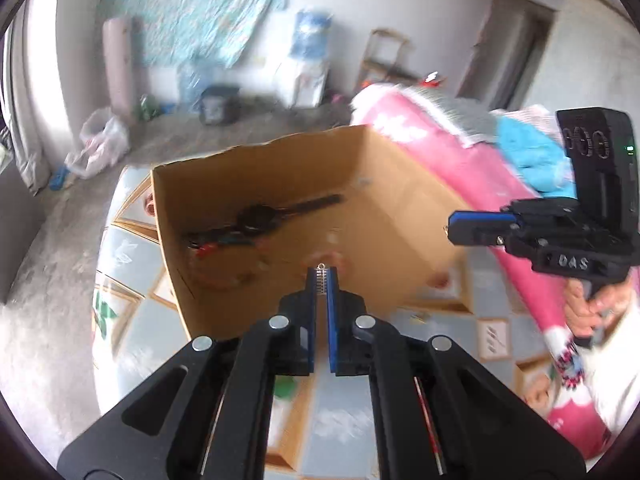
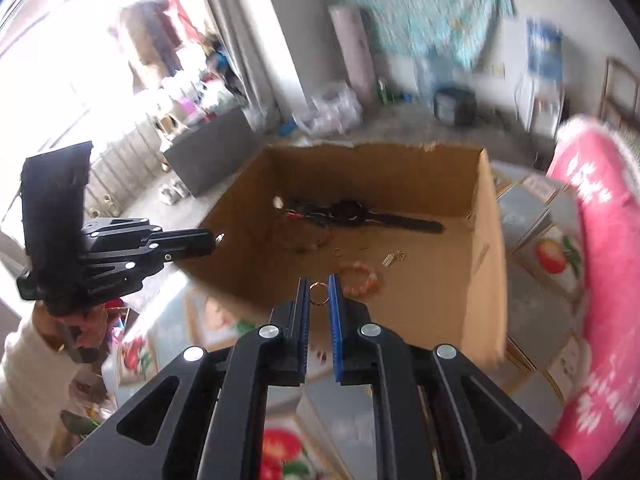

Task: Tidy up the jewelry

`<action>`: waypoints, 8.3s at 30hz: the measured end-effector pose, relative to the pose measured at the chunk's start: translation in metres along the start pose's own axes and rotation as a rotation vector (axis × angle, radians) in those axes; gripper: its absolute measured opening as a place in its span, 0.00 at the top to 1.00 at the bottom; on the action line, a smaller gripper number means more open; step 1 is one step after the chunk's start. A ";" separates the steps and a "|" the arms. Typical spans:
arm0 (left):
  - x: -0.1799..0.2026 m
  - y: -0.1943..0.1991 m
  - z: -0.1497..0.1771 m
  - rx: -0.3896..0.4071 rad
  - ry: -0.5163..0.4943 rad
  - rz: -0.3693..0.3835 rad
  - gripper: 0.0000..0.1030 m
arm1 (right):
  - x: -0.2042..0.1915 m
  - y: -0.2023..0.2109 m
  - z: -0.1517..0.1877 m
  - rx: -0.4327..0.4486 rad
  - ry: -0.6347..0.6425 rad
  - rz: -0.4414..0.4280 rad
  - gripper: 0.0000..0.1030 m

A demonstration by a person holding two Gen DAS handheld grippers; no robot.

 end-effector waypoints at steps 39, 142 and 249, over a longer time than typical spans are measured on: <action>-0.013 -0.040 -0.017 -0.234 0.214 0.120 0.87 | 0.010 -0.021 -0.069 -0.167 -0.134 0.020 0.78; 0.003 -0.045 -0.025 -0.064 0.131 0.109 0.99 | 0.053 -0.013 -0.038 -0.057 -0.119 0.001 0.92; 0.097 0.042 0.209 0.006 0.317 -0.351 0.10 | -0.074 0.024 0.210 0.082 -0.116 0.358 0.14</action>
Point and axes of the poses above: each gripper's, at about its wrist camera, not at the fingertips, and y roughly against the way its jaws point, x to its right, z to its underside, the point moved 2 cm from there along -y, roughly the way its jaws point, and after that the axes turned 9 degrees about -x, right-handed, at the moved point
